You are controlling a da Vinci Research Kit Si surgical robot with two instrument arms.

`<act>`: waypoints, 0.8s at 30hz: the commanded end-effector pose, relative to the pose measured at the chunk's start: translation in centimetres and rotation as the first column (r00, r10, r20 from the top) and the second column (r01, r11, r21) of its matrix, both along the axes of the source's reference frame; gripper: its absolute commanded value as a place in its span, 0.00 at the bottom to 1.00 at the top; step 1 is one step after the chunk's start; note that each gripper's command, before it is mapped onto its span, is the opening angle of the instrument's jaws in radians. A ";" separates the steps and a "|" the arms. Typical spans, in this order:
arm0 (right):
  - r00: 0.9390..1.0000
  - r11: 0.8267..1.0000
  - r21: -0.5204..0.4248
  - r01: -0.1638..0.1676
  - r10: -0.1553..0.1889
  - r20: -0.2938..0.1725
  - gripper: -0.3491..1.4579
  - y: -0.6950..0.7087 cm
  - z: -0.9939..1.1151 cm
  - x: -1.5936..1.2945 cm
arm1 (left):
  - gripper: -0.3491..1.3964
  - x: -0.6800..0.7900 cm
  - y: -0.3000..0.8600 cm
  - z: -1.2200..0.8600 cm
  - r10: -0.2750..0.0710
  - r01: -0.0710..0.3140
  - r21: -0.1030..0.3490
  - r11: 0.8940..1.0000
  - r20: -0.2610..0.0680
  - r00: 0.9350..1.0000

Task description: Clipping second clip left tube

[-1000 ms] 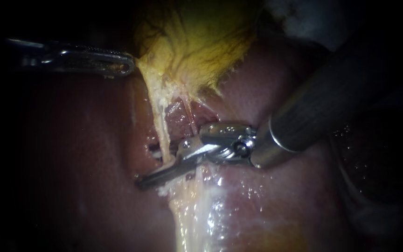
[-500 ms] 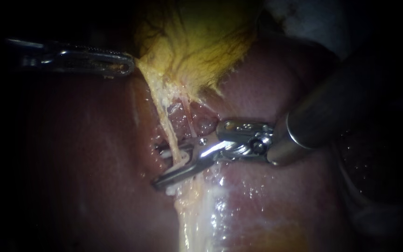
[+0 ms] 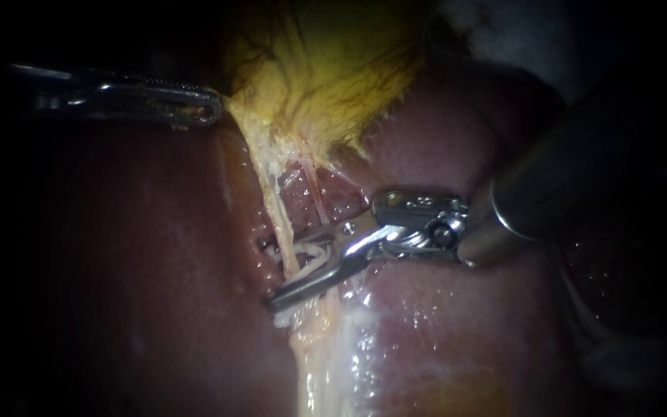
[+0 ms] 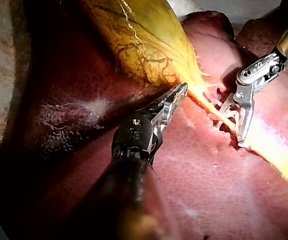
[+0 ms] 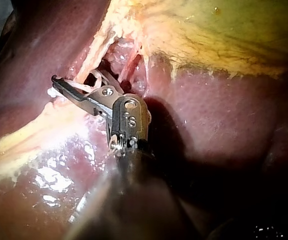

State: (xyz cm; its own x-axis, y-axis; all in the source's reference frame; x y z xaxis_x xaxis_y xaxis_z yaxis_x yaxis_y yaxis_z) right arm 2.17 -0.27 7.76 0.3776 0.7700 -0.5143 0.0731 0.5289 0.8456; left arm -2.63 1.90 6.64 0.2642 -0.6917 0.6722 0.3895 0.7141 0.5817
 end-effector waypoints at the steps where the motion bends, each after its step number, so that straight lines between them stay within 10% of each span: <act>1: 1.000 1.000 0.000 0.006 -0.006 -0.003 0.51 0.00 0.01 -0.02 | 0.00 0.00 0.00 0.00 0.000 0.000 0.000 1.000 0.000 1.000; 24: 1.000 1.000 0.009 0.023 -0.023 -0.017 0.49 0.18 0.01 -0.29 | 0.00 0.01 0.00 0.00 0.000 0.000 0.000 1.000 0.000 1.000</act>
State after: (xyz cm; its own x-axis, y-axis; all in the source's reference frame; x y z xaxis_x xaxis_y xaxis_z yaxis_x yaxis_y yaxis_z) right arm 1.86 -0.07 7.77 0.3868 0.7654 -0.5143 0.1011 0.5192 0.8487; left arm -2.62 1.89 6.65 0.2643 -0.6916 0.6721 0.3896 0.7141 0.5816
